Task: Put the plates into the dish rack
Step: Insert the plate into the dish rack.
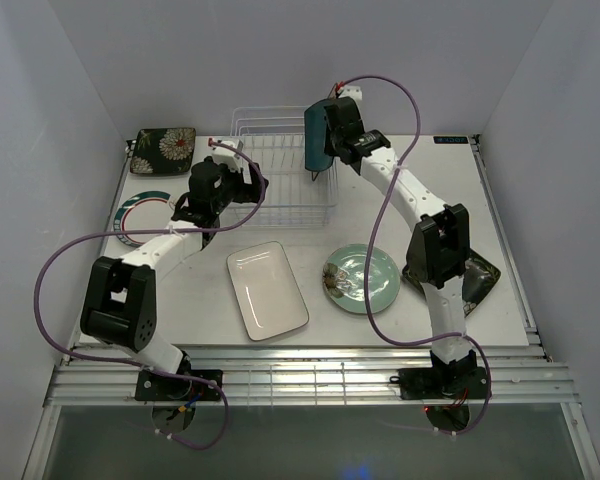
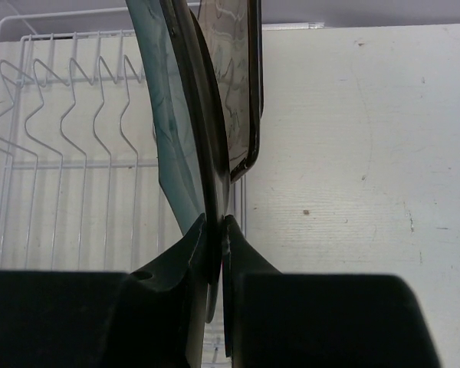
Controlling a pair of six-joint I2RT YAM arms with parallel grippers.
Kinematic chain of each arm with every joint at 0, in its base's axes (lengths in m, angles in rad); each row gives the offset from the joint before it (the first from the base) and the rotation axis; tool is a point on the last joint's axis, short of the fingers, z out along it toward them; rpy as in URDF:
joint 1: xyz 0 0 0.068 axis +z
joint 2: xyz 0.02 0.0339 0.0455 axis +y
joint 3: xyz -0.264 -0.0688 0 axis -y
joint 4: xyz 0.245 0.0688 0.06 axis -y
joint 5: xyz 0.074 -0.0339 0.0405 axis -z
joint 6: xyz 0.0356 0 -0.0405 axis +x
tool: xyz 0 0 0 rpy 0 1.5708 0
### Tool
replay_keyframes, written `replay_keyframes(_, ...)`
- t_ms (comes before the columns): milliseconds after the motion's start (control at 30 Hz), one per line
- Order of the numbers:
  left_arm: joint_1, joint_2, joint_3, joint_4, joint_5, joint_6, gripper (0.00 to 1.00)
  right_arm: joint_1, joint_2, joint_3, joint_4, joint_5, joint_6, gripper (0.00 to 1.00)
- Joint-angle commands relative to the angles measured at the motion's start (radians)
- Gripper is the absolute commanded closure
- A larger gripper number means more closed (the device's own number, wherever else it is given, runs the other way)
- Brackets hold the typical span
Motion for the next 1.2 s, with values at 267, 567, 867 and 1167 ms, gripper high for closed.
replay_keyframes(267,0.001,0.02,0.042,0.015,-0.001,0.018,0.02,0.077,0.038,0.145,0.172,0.208,-0.017,0.92)
replay_keyframes(567,0.001,0.007,0.039,0.013,-0.001,0.021,0.02,0.117,0.046,0.079,0.206,0.326,0.006,0.92)
replay_keyframes(867,0.001,-0.004,0.035,0.012,-0.005,0.021,0.02,0.164,0.067,0.087,0.245,0.43,0.007,0.92)
replay_keyframes(1167,0.001,-0.023,0.03,0.015,-0.005,0.024,0.02,0.183,0.107,0.096,0.259,0.52,0.021,0.92)
